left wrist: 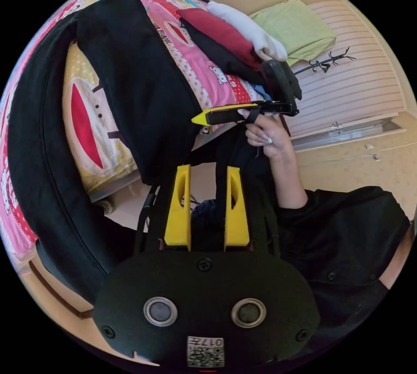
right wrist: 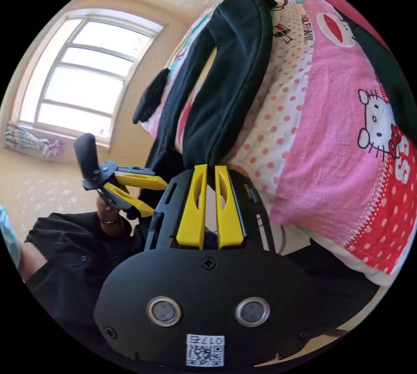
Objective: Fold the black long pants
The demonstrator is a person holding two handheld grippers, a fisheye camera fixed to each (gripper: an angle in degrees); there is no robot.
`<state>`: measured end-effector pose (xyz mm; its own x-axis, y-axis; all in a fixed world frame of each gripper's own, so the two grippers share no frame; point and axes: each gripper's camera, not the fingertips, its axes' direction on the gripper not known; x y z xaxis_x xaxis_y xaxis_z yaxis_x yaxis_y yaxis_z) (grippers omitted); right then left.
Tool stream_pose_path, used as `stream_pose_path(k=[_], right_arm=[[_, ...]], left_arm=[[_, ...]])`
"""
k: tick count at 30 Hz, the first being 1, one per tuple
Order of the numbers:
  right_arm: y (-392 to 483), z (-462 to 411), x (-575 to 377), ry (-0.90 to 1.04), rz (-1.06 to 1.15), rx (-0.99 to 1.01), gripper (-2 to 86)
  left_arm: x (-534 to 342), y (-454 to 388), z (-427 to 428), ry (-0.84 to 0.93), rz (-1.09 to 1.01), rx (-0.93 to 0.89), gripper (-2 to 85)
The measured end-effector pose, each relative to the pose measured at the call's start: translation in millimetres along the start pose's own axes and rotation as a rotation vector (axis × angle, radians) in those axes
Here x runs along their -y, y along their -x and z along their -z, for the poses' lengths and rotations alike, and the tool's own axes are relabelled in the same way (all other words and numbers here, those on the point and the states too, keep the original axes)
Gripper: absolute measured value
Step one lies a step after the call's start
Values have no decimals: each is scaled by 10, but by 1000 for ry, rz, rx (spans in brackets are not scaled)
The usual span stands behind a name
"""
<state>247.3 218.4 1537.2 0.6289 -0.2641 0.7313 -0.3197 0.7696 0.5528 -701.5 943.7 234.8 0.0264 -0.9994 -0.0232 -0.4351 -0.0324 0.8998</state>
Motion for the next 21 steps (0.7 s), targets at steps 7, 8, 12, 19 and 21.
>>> stream_pose_path(k=[7,8,12,19,21], right_arm=[[822,64,658,98,310,439,30],[1045,-17,812,134,347,425,30],[1551,-354,1150,265,430,270,35],[1231,80,937,40,585,362,82],[976,14,777,28,526,356,125]], left_arm=[[-178,-219,654,-140,39,114,155],[-197,-121,787,-210,85,152,154],[-241,450,1103,-319,237,152,63],[-720,1245,1983,-567,168,-390,20],[-795,1460,2100,-585,215,-432,21]])
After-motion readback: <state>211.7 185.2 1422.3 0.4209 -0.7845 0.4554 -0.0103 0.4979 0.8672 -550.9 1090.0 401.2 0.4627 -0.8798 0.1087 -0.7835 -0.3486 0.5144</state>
